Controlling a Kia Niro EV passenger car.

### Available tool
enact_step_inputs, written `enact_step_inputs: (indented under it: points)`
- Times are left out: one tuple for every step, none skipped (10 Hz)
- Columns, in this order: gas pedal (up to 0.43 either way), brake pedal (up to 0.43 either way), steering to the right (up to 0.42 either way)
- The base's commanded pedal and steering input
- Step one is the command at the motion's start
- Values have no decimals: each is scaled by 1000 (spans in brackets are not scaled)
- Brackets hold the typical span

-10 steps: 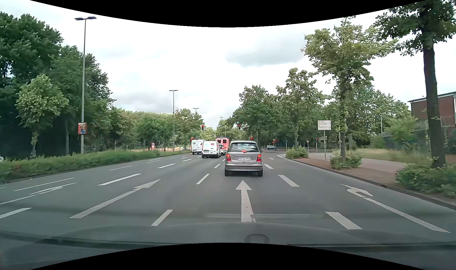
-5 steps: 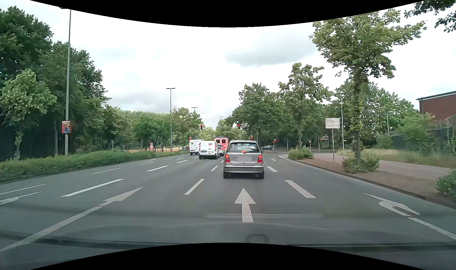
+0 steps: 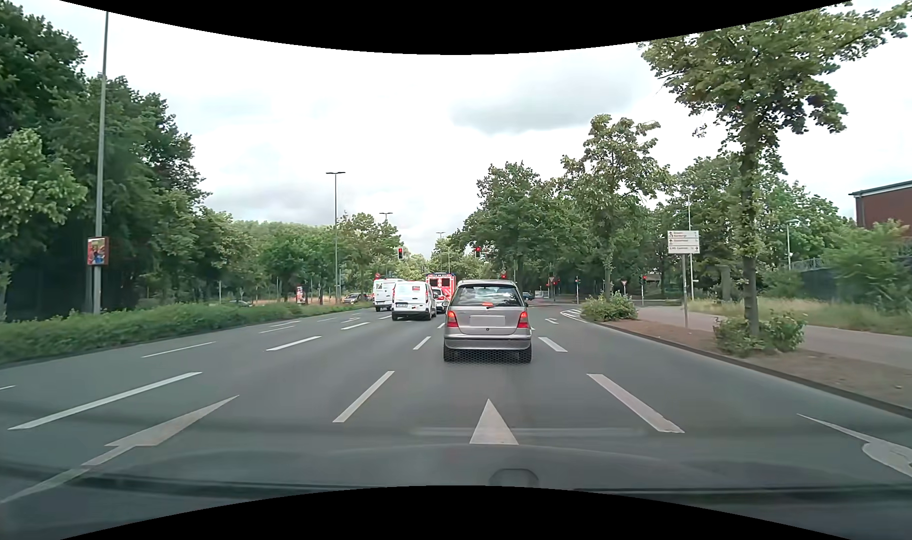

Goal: Follow the waypoints while adhering to traffic rules and regulations

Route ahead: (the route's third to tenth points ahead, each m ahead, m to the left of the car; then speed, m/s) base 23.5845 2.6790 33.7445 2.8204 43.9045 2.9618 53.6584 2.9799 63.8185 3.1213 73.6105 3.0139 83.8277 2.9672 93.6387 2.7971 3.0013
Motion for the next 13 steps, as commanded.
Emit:
enact_step_inputs:
  points:
    - [0,79,1]
    - [0,85,1]
    - [0,91,1]
    - [0,110,1]
    - [0,128,2]
    - [0,152,1]
    - [0,171,1]
    - [0,195,1]
    - [0,238,1]
    - [0,262,1]
    - [0,250,1]
    - [0,207,1]
    - [0,201,1]
